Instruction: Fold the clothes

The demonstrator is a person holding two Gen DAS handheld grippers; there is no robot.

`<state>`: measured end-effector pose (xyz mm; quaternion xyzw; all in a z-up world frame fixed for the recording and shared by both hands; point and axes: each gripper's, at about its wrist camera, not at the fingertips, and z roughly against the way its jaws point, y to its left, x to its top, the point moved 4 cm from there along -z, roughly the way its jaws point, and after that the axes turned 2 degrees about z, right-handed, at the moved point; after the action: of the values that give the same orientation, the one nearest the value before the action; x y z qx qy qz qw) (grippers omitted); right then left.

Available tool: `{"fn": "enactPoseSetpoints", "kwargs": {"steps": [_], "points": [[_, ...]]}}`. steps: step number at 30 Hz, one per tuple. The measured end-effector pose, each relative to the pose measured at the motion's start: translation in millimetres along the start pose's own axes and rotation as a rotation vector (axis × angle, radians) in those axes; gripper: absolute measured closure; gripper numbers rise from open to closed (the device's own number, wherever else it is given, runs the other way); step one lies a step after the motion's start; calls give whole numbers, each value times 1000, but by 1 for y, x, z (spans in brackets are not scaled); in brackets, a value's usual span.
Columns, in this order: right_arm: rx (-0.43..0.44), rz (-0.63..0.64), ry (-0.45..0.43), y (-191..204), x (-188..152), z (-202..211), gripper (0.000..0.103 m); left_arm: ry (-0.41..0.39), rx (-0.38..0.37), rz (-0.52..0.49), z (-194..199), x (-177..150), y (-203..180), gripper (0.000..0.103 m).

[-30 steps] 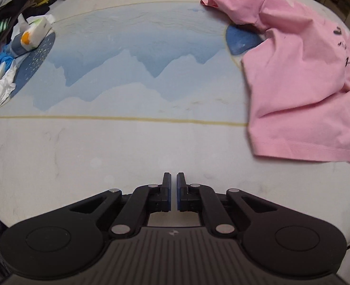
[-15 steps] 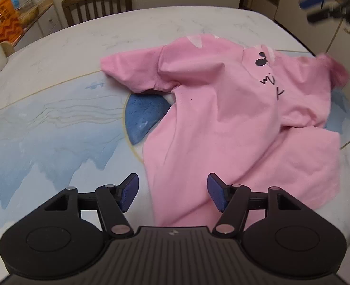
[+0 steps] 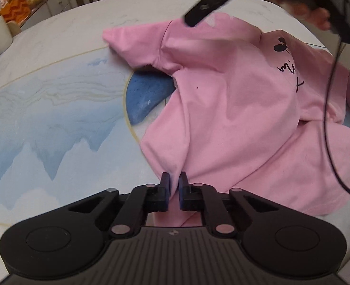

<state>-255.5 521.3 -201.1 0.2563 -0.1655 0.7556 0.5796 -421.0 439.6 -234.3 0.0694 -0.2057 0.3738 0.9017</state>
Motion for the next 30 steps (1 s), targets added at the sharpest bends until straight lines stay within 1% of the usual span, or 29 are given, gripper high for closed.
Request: {"fn": "enactPoseSetpoints", "kwargs": {"steps": [4, 7, 9, 11, 12, 14, 17, 19, 21, 23, 24, 25, 26, 28, 30], "points": [[12, 23, 31, 35, 13, -30, 0, 32, -24, 82, 16, -39, 9, 98], [30, 70, 67, 60, 11, -47, 0, 64, -54, 152, 31, -73, 13, 98], [29, 97, 111, 71, 6, -57, 0, 85, -72, 194, 39, -93, 14, 98], [26, 101, 164, 78, 2, -68, 0, 102, -92, 235, 45, -108, 14, 98], [21, 106, 164, 81, 4, -70, 0, 107, -100, 253, 47, -114, 14, 98], [10, 118, 155, 86, 8, -72, 0, 108, -104, 274, 49, -118, 15, 98], [27, 96, 147, 93, 20, -79, 0, 107, -115, 304, 50, -119, 18, 97], [43, 47, 130, 98, 31, -87, 0, 96, -116, 314, 52, -117, 20, 97], [69, 15, 94, 105, 39, -89, 0, 71, -106, 311, 58, -112, 22, 97], [115, 27, 57, 109, 42, -80, 0, 38, -105, 302, 64, -103, 28, 93], [123, 59, 40, 108, 41, -70, 0, 22, -102, 296, 67, -99, 31, 88], [128, 95, 23, 105, 40, -59, 0, 7, -98, 289, 70, -96, 35, 81], [133, 132, 6, 103, 39, -47, 0, -7, -93, 281, 74, -92, 37, 77], [115, 157, -2, 82, 35, -25, 0, -35, -85, 262, 75, -84, 43, 64], [77, 145, -3, 54, 27, -8, 0, -59, -85, 245, 75, -75, 45, 58]]}}
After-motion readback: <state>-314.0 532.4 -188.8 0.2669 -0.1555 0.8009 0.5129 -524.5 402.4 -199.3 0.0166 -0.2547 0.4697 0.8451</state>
